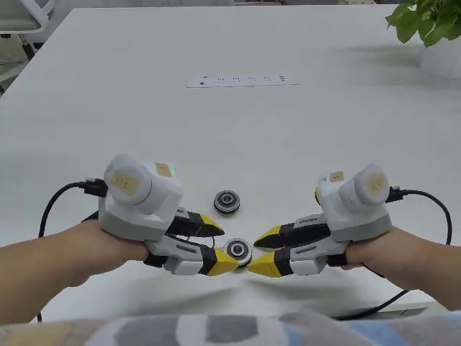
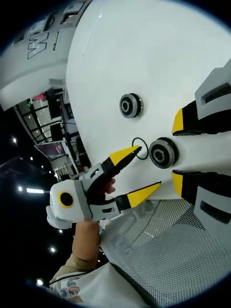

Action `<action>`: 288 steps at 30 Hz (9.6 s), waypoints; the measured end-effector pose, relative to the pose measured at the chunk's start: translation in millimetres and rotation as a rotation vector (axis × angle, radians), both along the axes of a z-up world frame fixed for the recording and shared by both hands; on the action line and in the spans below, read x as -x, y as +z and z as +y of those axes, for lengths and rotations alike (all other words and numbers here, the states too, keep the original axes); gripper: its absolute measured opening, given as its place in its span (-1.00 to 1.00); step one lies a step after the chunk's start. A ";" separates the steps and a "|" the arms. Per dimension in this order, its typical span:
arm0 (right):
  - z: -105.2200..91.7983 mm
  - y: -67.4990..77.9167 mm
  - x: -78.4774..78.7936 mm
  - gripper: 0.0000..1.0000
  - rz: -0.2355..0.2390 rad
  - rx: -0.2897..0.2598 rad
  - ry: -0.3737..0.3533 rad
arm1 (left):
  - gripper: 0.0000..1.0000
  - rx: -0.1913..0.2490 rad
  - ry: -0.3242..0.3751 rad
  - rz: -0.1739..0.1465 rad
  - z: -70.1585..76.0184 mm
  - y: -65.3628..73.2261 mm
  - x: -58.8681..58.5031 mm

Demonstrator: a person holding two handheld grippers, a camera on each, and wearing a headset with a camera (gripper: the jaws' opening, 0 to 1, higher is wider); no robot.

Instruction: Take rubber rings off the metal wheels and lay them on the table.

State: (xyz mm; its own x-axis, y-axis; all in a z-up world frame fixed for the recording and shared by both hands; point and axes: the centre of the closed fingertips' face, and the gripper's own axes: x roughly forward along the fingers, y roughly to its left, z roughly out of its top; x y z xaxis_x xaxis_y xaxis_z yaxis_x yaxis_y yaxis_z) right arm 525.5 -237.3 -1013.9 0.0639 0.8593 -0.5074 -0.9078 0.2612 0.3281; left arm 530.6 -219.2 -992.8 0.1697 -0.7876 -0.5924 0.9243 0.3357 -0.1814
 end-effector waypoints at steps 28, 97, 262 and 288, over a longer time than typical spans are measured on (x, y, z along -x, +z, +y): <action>4.0 -2.0 -0.3 -0.56 -0.027 0.005 0.014 | -0.71 -0.043 -0.047 -0.117 -10.4 -8.9 -1.8; 2.0 14.4 -0.5 -1.00 0.306 -0.158 -0.221 | -0.75 -0.064 -0.001 -0.157 -14.0 -9.7 -4.3; 3.3 32.8 -10.1 -1.00 0.502 -0.335 -0.301 | -0.30 0.028 0.083 -0.146 25.7 36.3 -2.8; 42.4 50.4 -20.6 -1.00 0.474 -0.314 -0.218 | -0.07 0.084 0.222 -0.146 80.2 55.3 -0.3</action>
State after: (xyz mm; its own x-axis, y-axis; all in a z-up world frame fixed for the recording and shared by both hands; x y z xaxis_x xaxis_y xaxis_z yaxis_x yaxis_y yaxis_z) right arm 546.1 -194.9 -963.6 0.0839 0.9652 -0.2476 -0.5804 0.2493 0.7753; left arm 530.9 -139.0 -937.5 0.4231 -0.7669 -0.4826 0.8480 0.5227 -0.0872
